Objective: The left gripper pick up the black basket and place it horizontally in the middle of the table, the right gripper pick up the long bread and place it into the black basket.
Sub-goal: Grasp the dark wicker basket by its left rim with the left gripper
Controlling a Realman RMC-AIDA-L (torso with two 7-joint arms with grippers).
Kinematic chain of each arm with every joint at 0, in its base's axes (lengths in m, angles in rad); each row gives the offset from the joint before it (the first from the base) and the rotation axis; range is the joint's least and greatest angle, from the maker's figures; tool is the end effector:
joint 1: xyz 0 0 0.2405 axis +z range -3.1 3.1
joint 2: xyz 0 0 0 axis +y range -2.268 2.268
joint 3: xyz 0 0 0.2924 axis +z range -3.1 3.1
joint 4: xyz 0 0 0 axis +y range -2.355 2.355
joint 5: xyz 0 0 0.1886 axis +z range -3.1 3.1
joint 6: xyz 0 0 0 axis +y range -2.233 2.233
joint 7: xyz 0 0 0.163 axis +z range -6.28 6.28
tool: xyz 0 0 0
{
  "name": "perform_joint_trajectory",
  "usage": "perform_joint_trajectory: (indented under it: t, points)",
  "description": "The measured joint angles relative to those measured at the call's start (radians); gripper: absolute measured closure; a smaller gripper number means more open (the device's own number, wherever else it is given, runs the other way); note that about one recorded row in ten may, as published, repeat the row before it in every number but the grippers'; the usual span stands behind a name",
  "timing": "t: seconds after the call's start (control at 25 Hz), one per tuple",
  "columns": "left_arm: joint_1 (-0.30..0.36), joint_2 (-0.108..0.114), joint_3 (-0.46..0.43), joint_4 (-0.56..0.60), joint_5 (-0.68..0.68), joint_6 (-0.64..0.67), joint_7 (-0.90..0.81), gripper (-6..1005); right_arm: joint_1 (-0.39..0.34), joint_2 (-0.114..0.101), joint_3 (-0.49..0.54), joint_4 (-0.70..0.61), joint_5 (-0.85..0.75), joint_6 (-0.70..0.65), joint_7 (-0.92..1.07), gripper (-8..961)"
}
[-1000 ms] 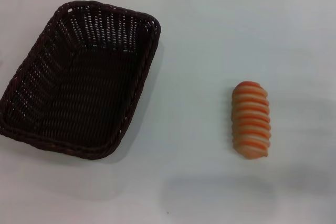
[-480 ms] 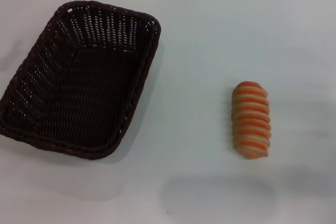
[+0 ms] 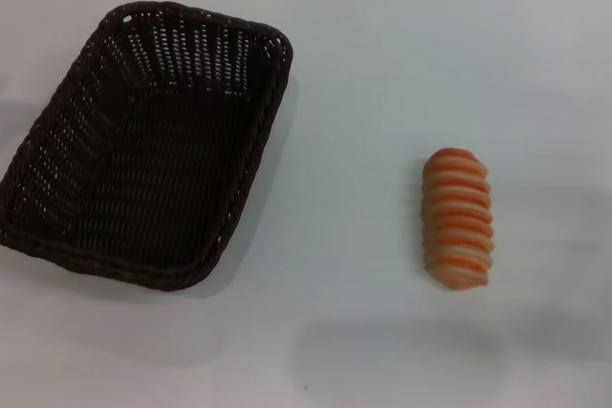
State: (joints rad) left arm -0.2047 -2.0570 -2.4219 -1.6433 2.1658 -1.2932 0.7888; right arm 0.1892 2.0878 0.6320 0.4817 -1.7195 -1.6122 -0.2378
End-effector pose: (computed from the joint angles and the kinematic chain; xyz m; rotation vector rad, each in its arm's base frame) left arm -0.3056 0.3241 0.1541 -1.8660 -0.9960 -0.3781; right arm 0.3463 0.2622 0.0305 -1.0169 0.4063 0.7112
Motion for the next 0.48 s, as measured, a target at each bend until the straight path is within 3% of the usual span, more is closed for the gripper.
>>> perform_joint_trajectory:
  t: [0.16,0.48]
  points:
    - [-0.015,-0.002,0.104,-0.108,0.187,-0.061,-0.1,138,0.001,0.0,0.0,0.0,0.0,0.0,0.0,240]
    - [-0.032,-0.005,0.221,-0.112,0.242,-0.15,-0.139,139,0.003,-0.002,0.0,-0.001,0.0,-0.002,0.0,240]
